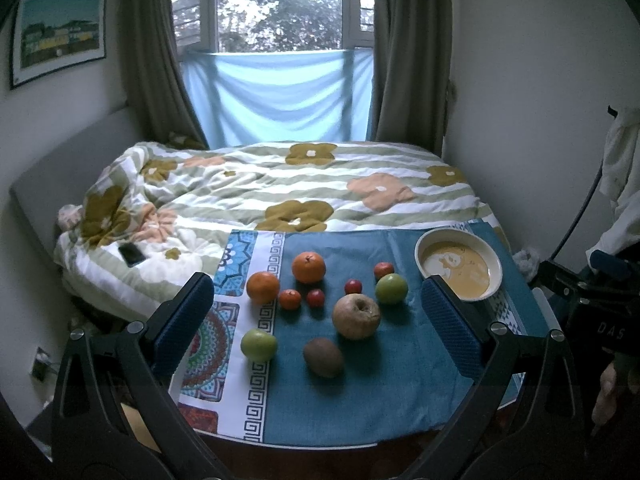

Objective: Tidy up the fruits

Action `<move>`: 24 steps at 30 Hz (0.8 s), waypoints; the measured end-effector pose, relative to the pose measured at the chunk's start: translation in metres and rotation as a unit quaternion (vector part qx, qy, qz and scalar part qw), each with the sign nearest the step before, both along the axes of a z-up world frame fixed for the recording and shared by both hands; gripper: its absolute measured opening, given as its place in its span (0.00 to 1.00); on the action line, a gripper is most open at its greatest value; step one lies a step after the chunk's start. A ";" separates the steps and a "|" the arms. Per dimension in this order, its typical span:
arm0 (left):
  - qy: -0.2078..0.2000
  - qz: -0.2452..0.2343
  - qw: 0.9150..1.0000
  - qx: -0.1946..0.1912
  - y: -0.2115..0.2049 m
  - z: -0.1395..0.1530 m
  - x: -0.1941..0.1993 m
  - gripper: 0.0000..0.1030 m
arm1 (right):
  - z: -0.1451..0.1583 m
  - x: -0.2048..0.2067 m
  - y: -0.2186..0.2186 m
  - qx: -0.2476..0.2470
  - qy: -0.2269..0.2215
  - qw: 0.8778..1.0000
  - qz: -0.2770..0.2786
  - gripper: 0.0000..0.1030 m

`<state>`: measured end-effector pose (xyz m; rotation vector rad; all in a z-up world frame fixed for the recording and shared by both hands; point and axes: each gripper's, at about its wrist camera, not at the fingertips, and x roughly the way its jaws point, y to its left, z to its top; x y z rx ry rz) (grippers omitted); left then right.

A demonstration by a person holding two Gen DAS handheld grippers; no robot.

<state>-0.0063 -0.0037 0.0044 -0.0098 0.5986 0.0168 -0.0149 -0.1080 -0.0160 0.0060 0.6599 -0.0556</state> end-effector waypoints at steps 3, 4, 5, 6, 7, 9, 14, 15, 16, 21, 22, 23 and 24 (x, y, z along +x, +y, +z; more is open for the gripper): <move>-0.001 0.000 1.000 -0.001 0.001 0.000 -0.001 1.00 | -0.001 0.000 0.001 -0.001 0.000 1.000 0.000 1.00; -0.001 0.000 1.000 -0.001 0.001 0.000 -0.001 1.00 | -0.001 0.000 0.001 0.000 0.000 1.000 0.000 1.00; 0.000 0.000 1.000 -0.001 0.001 0.000 -0.002 1.00 | -0.001 0.000 0.000 0.001 0.000 1.000 0.000 1.00; -0.001 0.000 1.000 -0.001 0.001 0.000 -0.001 1.00 | 0.000 0.000 0.000 0.000 0.001 1.000 0.000 1.00; -0.001 0.000 1.000 -0.001 0.001 0.000 -0.001 1.00 | -0.003 -0.001 0.001 0.000 0.001 1.000 0.000 1.00; -0.001 0.000 1.000 -0.001 0.001 0.000 -0.001 1.00 | -0.001 0.001 0.000 0.000 0.001 1.000 0.000 1.00; -0.001 0.001 1.000 -0.001 0.001 0.000 -0.002 1.00 | 0.000 0.001 -0.001 0.001 0.002 1.000 0.000 1.00; -0.001 0.000 1.000 -0.001 0.001 0.000 -0.001 1.00 | 0.000 0.001 -0.001 0.001 0.002 1.000 0.000 1.00; -0.001 0.000 1.000 -0.001 0.001 0.000 -0.001 1.00 | 0.001 0.001 -0.002 0.002 0.002 1.000 0.000 1.00; -0.001 0.000 1.000 -0.001 0.001 0.000 -0.001 1.00 | 0.000 0.001 -0.001 0.002 0.002 1.000 0.000 1.00; -0.001 0.000 1.000 -0.002 0.001 0.000 -0.001 1.00 | 0.001 0.002 -0.002 0.002 0.002 1.000 0.000 1.00; 0.000 0.001 1.000 -0.002 0.002 0.000 -0.002 1.00 | 0.001 0.002 -0.002 0.003 0.003 1.000 0.001 1.00; 0.000 0.001 1.000 -0.001 0.001 -0.001 -0.001 1.00 | 0.000 0.001 -0.001 0.004 0.003 1.000 0.002 1.00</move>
